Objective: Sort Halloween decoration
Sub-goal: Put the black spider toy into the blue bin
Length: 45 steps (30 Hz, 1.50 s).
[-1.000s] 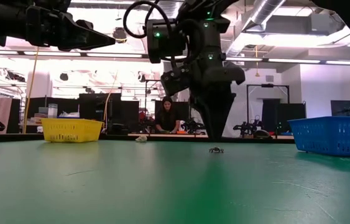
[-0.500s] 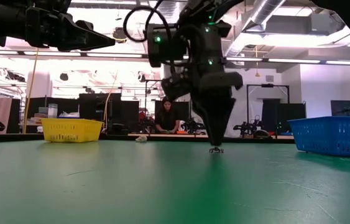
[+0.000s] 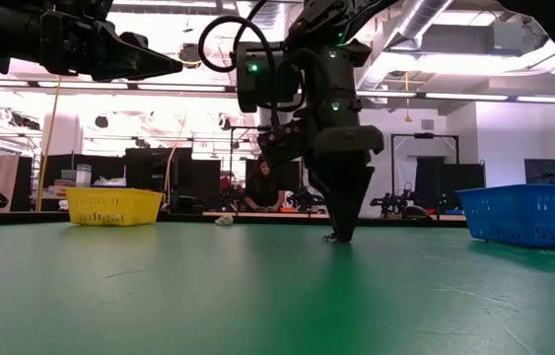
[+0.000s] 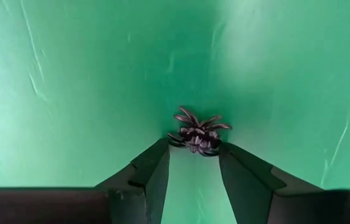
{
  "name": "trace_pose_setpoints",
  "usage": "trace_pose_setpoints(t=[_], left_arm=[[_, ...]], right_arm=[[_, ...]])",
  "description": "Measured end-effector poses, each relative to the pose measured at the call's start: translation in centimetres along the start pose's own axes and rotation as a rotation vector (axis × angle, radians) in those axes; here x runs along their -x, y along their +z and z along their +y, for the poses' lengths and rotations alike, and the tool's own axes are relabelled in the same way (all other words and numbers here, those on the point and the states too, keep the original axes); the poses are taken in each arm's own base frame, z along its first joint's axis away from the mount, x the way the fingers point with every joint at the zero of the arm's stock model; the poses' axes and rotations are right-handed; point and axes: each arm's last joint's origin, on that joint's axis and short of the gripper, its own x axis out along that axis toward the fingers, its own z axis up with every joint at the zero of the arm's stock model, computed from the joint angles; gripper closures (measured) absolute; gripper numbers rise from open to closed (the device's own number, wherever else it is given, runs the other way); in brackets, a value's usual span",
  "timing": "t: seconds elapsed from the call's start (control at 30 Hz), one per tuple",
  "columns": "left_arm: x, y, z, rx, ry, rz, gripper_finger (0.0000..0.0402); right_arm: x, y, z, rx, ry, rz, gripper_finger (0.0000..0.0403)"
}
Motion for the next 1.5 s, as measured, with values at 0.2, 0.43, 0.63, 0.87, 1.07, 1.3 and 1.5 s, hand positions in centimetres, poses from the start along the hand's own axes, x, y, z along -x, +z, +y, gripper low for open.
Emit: trace_pose_setpoints(t=[0.2,0.43,0.63,0.87,1.07,1.3,1.5], left_arm=[[0.0,0.0,0.0,-0.001,0.000,0.000,0.0223],[0.0,0.0,0.0,-0.001,-0.001,0.003,0.0223],[0.0,-0.4,-0.2,0.005,-0.018,0.040,0.0223],[-2.1,-0.7,-0.9,0.203,-0.108,-0.040,0.0223],[-5.6,-3.1,-2.6,0.296,-0.152,0.064,0.0223],[-10.9,-5.5,-4.3,0.272,-0.194,0.216,0.0223],[-13.5,-8.0,-5.5,0.298,-0.195,0.321,0.0223]], right_arm=[[0.6,1.8,-0.7,-0.057,0.013,-0.161,0.0229],[4.2,3.4,-0.8,-0.021,0.080,-0.342,0.0230],[8.6,1.5,-0.5,-0.004,0.095,-0.334,0.0230],[13.2,-5.3,0.7,-0.040,-0.104,-0.405,0.0230],[13.2,-10.7,0.9,-0.191,-0.182,-0.739,0.0230],[9.9,-13.5,2.2,-0.168,-0.099,-1.055,0.0230],[7.9,-14.3,2.8,-0.122,-0.104,-1.084,0.0230]])
